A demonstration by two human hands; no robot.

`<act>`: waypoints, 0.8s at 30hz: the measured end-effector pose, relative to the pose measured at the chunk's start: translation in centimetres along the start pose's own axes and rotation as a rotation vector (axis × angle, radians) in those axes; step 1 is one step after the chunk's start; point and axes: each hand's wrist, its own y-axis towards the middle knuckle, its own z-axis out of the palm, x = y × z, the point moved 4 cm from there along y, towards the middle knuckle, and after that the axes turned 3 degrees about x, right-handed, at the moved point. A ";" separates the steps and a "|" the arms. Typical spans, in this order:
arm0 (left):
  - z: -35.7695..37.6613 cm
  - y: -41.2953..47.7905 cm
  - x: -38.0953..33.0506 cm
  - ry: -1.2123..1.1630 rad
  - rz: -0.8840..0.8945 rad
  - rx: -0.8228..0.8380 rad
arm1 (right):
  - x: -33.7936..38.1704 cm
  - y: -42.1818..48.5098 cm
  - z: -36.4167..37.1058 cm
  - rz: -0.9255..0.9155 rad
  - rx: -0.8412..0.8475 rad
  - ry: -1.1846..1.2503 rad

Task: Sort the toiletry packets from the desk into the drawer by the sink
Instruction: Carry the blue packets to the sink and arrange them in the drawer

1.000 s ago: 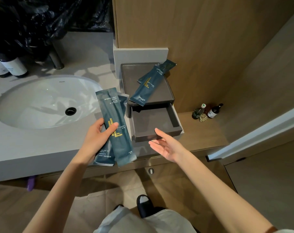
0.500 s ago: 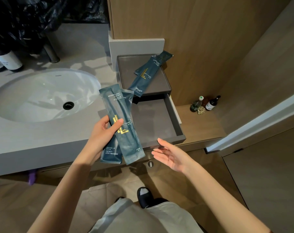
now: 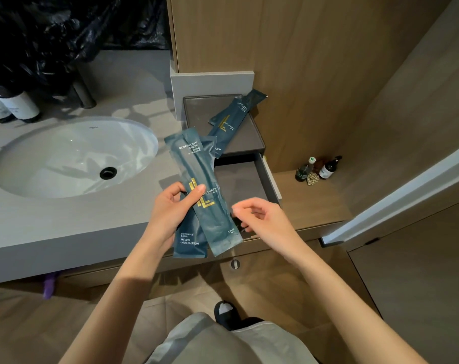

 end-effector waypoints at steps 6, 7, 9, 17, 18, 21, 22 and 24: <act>1.2 0.0 -0.4 -0.042 0.036 0.001 | 1.6 1.1 1.2 -0.012 0.009 -0.110; 1.2 0.1 -0.4 -0.037 0.041 0.001 | 1.7 1.1 1.0 -0.013 0.017 -0.089; 0.6 0.5 -0.5 -0.010 0.039 -0.016 | 2.0 1.0 0.0 -0.007 0.029 -0.051; -3.9 1.9 0.0 0.104 0.042 -0.158 | 0.0 -0.4 -6.3 0.173 0.008 0.174; -4.1 2.0 0.1 0.110 0.050 -0.178 | -0.6 -0.4 -6.6 0.199 -0.005 0.177; -4.2 2.0 0.2 0.106 0.062 -0.195 | -1.8 0.4 -6.5 0.256 -0.017 0.124; -4.2 2.0 0.3 0.102 0.063 -0.193 | -2.0 0.9 -6.2 0.266 -0.014 0.114; -4.1 2.0 0.4 0.086 0.064 -0.196 | -2.1 2.5 -5.3 0.278 -0.007 0.095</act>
